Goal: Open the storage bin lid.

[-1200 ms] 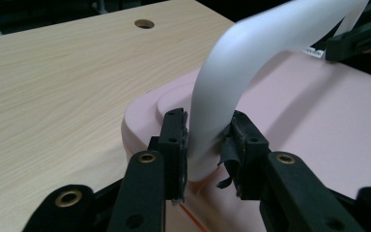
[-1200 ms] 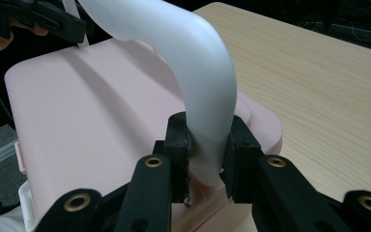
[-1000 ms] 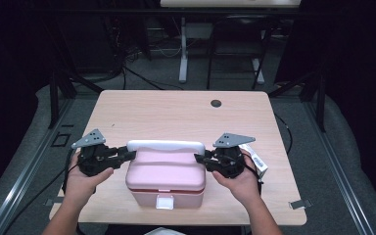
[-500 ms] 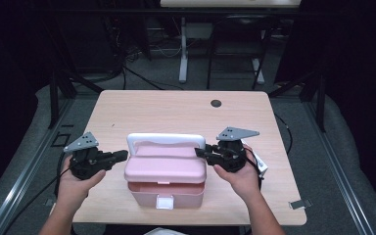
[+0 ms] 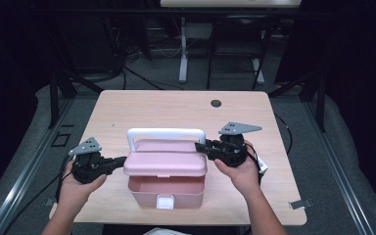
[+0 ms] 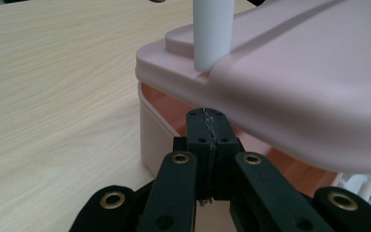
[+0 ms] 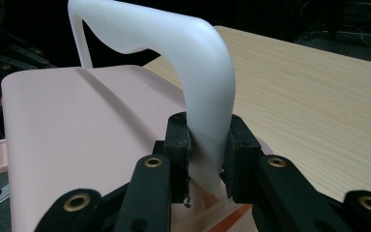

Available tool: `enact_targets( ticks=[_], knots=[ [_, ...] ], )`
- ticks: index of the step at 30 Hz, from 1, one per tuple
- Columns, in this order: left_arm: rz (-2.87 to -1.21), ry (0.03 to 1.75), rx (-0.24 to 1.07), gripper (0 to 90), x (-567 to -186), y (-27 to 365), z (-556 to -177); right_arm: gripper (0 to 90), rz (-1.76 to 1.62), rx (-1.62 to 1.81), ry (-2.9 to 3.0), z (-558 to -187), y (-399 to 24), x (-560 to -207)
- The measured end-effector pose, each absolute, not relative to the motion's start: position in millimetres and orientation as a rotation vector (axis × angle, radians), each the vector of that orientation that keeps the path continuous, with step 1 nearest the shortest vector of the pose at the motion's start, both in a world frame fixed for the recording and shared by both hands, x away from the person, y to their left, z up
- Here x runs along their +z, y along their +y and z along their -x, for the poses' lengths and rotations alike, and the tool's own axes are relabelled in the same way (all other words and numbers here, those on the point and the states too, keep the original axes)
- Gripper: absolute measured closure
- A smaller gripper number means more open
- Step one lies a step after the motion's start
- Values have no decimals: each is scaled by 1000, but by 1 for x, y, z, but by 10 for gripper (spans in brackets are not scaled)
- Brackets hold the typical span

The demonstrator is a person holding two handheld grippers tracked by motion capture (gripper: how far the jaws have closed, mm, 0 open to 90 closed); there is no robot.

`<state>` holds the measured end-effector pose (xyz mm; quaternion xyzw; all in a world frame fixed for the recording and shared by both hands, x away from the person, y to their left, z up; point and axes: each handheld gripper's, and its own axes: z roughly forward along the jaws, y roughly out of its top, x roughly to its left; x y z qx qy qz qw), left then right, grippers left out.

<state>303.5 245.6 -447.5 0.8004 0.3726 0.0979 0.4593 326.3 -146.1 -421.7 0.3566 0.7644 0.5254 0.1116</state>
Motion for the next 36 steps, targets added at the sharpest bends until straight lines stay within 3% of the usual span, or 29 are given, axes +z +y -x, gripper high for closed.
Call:
enact_targets(
  ticks=[19,36],
  knots=[
    [-2019,859,196,896,-451,226,-296,736,-1063,1562,2228,-329,-145,-423],
    [-2030,793,204,894,-439,218,-291,662,-1086,1544,2168,-324,-154,-423]
  ],
)
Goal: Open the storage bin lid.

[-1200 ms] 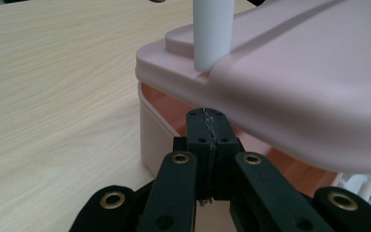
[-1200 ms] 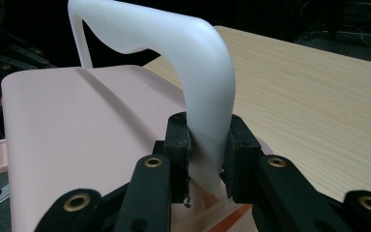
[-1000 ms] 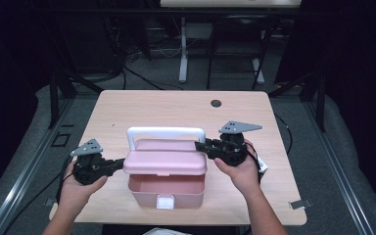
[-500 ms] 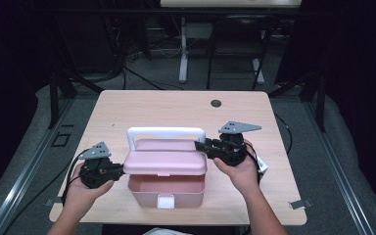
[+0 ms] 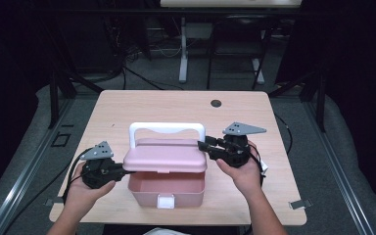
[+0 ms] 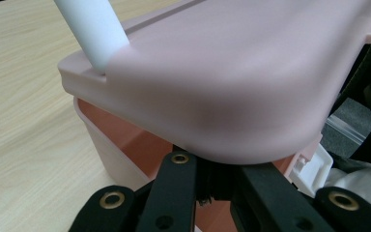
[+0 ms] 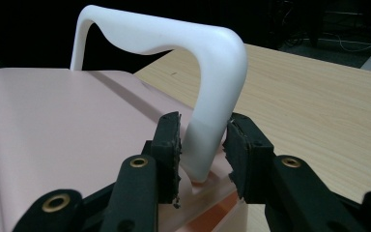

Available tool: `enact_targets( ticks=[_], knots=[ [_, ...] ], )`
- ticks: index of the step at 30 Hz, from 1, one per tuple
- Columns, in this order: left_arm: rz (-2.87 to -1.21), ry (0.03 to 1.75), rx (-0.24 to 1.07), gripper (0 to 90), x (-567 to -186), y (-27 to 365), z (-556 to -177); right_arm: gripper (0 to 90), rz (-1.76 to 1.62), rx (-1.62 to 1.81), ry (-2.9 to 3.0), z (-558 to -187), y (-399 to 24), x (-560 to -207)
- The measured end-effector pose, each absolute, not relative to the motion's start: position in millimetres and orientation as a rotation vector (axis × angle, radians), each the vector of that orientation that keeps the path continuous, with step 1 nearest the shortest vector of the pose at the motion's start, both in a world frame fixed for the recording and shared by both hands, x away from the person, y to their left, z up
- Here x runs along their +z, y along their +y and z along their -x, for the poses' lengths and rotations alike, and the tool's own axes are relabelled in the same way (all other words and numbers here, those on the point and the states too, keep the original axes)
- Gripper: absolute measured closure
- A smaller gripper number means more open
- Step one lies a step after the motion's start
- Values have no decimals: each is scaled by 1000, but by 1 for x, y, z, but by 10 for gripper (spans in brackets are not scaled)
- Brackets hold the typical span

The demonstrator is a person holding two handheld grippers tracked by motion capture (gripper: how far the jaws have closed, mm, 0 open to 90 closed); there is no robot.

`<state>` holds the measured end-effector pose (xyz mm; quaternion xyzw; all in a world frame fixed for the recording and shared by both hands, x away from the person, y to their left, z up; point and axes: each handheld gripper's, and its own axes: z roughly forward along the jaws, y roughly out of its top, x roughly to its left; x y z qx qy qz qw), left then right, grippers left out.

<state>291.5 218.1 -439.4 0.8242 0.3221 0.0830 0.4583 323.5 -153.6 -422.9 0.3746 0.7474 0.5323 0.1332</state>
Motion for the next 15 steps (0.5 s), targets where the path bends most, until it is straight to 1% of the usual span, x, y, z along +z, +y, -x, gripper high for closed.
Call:
enact_targets(
  ticks=[9,15],
  knots=[
    [-2021,787,215,894,-434,218,-292,669,-1093,1528,2142,-318,-160,-419],
    [-2015,793,215,892,-431,218,-294,706,-1112,1476,2114,-310,-167,-417]
  ],
)
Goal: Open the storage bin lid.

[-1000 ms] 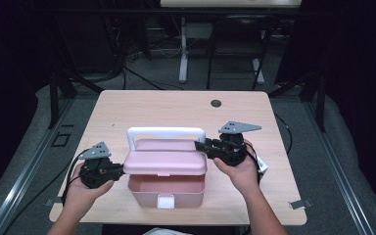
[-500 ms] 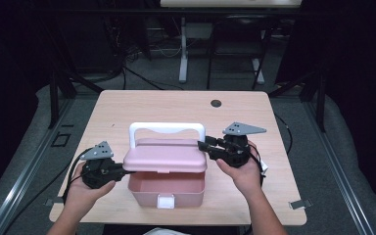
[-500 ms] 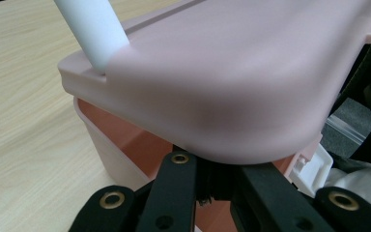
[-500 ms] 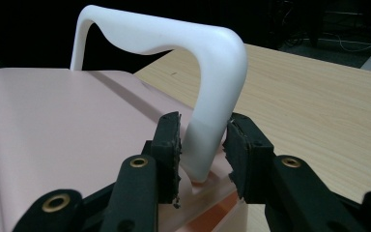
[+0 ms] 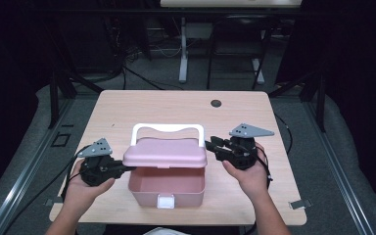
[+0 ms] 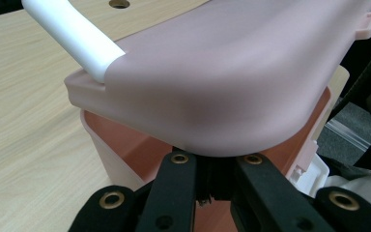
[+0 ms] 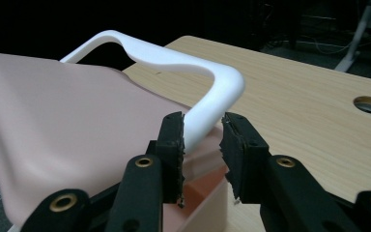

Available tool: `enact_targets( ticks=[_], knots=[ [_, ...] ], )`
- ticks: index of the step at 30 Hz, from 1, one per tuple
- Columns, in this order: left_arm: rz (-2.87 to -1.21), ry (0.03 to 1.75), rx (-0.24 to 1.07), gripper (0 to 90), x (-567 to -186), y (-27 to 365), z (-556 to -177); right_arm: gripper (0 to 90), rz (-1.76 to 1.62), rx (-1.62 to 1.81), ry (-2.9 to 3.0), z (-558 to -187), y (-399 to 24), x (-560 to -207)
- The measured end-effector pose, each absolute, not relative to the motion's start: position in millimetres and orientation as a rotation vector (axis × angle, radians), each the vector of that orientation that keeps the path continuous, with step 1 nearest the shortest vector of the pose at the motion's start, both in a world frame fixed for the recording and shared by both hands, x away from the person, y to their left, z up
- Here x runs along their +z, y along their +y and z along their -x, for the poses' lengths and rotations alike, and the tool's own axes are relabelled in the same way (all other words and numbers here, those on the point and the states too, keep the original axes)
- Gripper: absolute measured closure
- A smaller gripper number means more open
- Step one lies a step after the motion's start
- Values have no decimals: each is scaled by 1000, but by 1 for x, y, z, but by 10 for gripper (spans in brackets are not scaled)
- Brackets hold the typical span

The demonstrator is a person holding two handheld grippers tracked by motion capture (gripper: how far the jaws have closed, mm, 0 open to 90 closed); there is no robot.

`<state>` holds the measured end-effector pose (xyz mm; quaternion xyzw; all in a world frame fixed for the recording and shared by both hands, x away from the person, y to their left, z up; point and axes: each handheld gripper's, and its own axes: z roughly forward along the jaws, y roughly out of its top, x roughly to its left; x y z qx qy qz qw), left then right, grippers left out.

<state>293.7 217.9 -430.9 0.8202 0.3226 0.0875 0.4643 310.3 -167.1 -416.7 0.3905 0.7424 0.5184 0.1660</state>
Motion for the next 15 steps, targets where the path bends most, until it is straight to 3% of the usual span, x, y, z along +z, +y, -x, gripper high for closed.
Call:
enact_targets(
  ticks=[13,15],
  knots=[
    [-1994,789,235,885,-425,218,-298,712,-1150,1412,2159,-287,-178,-449],
    [-1994,785,240,888,-424,218,-299,755,-1142,1408,2191,-279,-176,-458]
  ],
)
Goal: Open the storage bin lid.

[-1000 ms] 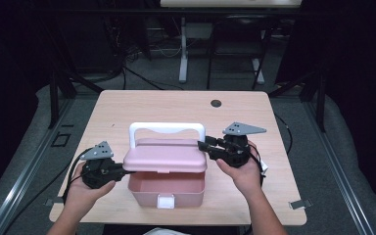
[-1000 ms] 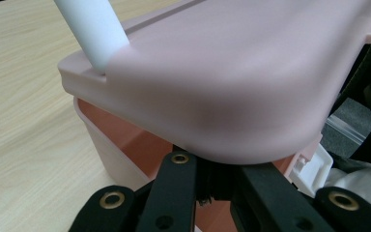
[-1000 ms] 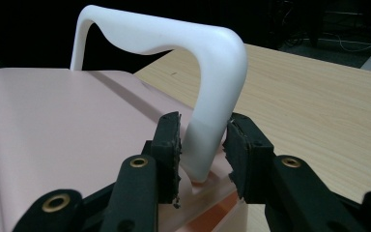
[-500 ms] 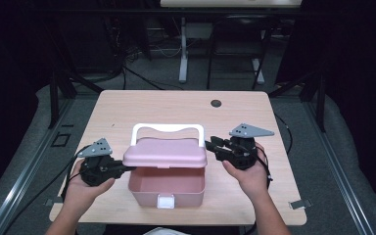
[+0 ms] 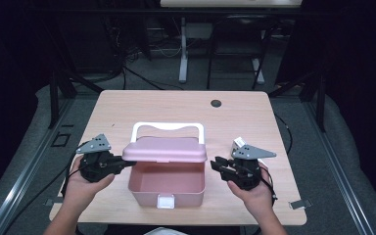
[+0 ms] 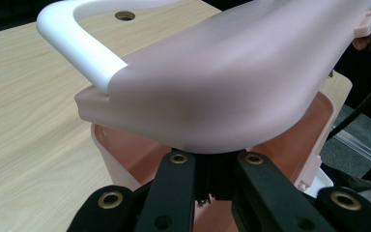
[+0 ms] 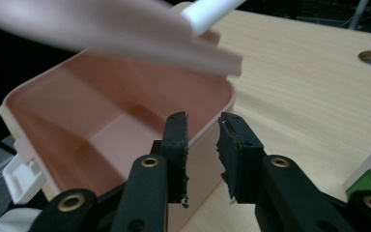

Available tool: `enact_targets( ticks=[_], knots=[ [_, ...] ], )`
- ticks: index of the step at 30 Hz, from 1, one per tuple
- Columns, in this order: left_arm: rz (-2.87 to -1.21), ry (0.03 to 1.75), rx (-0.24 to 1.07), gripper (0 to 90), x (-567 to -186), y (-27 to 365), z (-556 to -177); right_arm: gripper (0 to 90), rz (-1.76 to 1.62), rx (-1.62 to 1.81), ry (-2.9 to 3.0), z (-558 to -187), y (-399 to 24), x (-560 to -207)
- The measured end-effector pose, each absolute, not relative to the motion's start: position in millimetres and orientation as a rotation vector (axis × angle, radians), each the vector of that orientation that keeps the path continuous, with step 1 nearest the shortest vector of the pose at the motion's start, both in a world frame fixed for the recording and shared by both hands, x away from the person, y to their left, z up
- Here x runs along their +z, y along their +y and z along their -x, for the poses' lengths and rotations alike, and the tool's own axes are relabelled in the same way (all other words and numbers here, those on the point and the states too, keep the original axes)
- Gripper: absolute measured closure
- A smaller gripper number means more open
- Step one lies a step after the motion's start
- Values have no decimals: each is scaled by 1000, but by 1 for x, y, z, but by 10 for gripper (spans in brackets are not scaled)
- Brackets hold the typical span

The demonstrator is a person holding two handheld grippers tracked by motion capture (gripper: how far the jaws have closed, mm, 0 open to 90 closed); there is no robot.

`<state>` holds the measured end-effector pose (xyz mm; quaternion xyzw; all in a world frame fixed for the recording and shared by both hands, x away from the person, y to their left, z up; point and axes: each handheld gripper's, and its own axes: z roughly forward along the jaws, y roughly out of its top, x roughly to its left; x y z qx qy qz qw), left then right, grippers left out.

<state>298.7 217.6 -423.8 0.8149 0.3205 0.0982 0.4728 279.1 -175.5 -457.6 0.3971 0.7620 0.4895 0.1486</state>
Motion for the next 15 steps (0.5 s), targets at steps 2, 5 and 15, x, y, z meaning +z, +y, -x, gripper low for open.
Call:
enact_targets(
  ticks=[2,5,15],
  knots=[
    [-1989,786,246,890,-423,217,-300,775,-1138,1413,2196,-278,-174,-460],
    [-1985,785,250,893,-422,217,-303,868,-1120,1411,2239,-273,-164,-469],
    [-1974,792,271,893,-417,216,-314,887,-1061,1402,2338,-265,-137,-483]
  ],
)
